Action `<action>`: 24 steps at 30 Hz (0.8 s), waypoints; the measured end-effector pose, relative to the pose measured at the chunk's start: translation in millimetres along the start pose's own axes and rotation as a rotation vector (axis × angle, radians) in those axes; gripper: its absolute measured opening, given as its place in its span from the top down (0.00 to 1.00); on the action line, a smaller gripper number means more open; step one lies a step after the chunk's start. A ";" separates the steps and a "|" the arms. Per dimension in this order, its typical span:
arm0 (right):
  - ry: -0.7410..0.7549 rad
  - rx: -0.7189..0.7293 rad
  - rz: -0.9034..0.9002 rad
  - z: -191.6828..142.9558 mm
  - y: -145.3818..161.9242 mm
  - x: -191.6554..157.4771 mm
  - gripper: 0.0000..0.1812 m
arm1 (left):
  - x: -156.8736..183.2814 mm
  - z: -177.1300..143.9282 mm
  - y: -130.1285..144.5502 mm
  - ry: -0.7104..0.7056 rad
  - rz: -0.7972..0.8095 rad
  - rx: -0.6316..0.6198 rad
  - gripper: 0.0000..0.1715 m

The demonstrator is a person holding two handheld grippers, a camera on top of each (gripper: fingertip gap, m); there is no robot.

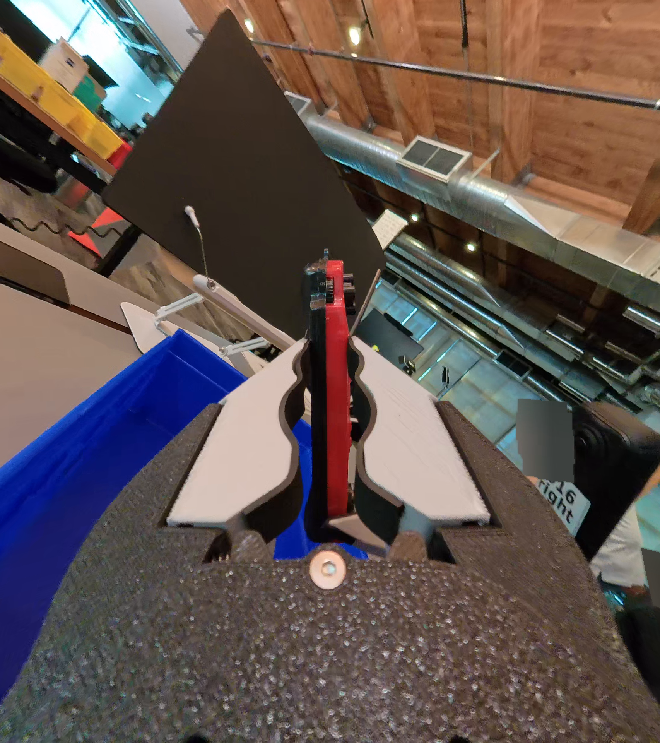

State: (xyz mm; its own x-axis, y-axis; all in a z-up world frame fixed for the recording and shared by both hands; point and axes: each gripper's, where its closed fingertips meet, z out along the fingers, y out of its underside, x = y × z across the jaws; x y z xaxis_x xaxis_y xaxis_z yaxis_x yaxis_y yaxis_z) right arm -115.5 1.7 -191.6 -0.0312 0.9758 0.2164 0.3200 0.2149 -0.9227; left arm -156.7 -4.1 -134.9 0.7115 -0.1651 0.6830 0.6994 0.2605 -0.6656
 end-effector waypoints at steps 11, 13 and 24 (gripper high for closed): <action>0.139 -0.039 -0.260 7.1 8.5 1.9 0.58 | -15.3 -5.0 -9.9 -0.031 -0.135 0.062 0.90; 0.130 -0.044 -0.254 5.6 10.5 4.4 0.59 | -14.7 -2.3 -6.6 -0.028 -0.128 0.032 0.90; 0.098 -0.016 -0.170 -5.6 12.4 14.5 0.59 | 6.8 16.9 52.4 0.069 -0.029 -0.268 0.71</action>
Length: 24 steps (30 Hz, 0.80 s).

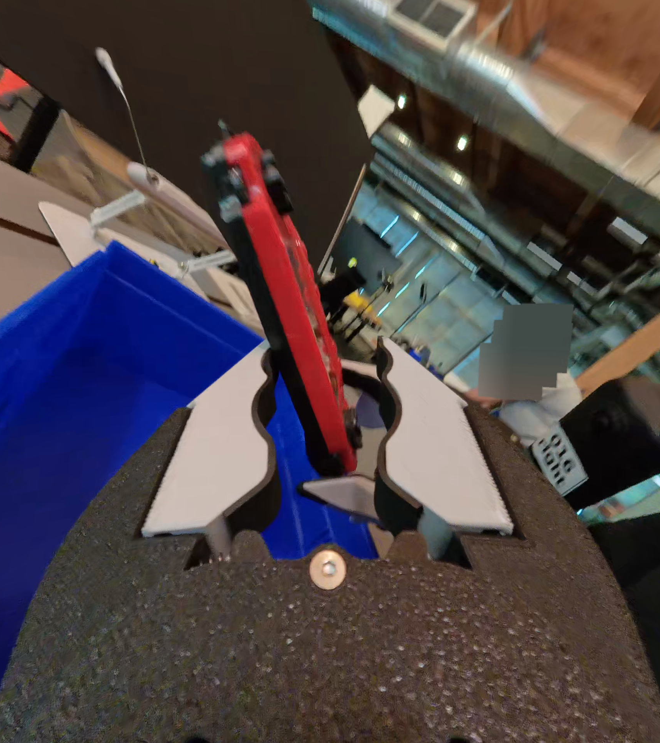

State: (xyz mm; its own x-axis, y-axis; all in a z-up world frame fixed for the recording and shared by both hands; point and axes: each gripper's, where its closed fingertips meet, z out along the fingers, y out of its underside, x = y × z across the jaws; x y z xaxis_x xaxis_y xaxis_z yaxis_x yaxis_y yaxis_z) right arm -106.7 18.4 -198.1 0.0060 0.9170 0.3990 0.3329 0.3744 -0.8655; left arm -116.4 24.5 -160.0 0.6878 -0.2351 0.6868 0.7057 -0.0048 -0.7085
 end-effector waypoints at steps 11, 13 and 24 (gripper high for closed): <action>0.208 0.177 -0.387 -15.4 -21.3 9.2 0.69 | -0.1 2.3 8.2 0.051 -0.105 -0.041 0.86; 0.257 0.211 -0.494 -18.2 -26.0 4.3 0.76 | 0.4 2.0 4.6 0.081 -0.177 -0.016 0.86; 0.341 0.183 -0.781 -26.8 -10.7 7.9 0.92 | -16.7 0.7 4.1 0.059 -0.319 0.002 0.87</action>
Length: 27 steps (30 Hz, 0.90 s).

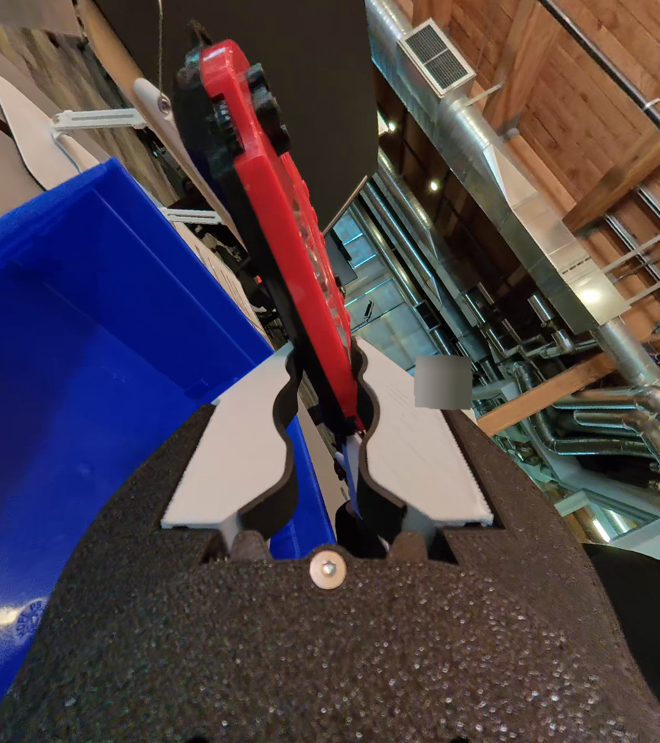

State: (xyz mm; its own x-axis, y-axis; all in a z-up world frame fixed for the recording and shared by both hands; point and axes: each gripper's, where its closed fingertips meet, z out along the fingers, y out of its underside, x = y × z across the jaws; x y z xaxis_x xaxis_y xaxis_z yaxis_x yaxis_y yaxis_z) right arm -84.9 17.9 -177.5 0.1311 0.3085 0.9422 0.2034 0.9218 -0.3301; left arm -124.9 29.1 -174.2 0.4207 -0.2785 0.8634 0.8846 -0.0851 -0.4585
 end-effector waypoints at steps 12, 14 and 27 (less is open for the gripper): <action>-0.097 -0.026 -0.152 -0.3 7.7 -15.9 0.99 | -8.5 -1.2 0.7 -0.072 0.053 -0.021 0.86; -0.177 -0.024 -0.006 -1.6 4.7 -19.4 1.00 | -9.0 -1.4 0.7 -0.089 0.096 -0.040 0.85; -0.378 0.064 0.855 -8.4 -11.8 13.8 1.00 | -20.6 0.6 19.5 -0.123 0.154 -0.150 0.86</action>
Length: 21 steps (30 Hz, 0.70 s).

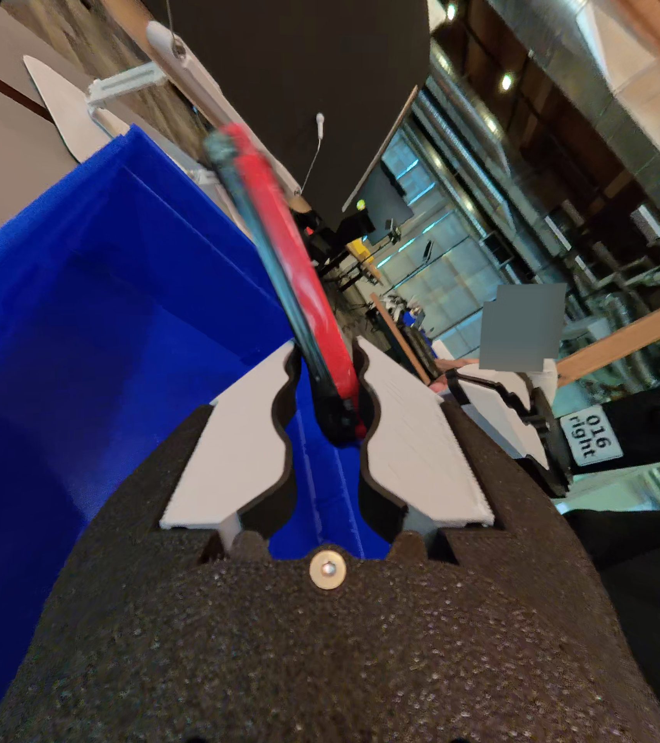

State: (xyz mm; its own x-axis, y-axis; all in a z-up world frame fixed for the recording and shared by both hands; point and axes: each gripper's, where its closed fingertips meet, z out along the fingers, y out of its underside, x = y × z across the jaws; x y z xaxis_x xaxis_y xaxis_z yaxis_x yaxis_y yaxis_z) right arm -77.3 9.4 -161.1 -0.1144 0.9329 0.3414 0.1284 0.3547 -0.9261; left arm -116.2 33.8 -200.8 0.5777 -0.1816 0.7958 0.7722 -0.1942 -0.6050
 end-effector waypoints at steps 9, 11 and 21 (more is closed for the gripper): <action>-0.082 -0.041 0.197 12.2 15.4 -10.3 0.84 | 11.0 -2.4 -8.4 0.062 -0.038 0.053 0.89; -0.053 -0.049 0.114 16.6 17.4 -14.3 0.84 | 13.0 -1.6 -7.4 0.086 -0.076 0.049 0.89; -0.054 -0.057 0.023 26.1 18.2 -20.3 0.85 | 17.8 1.6 -4.4 0.134 -0.201 0.058 0.89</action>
State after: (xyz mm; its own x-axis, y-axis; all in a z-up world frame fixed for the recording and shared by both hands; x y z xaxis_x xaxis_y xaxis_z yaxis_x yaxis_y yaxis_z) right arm -98.4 -4.7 -189.1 -0.1631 0.9367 0.3099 0.1873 0.3378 -0.9224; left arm -108.9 32.9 -183.9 0.3740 -0.2723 0.8866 0.8840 -0.1843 -0.4295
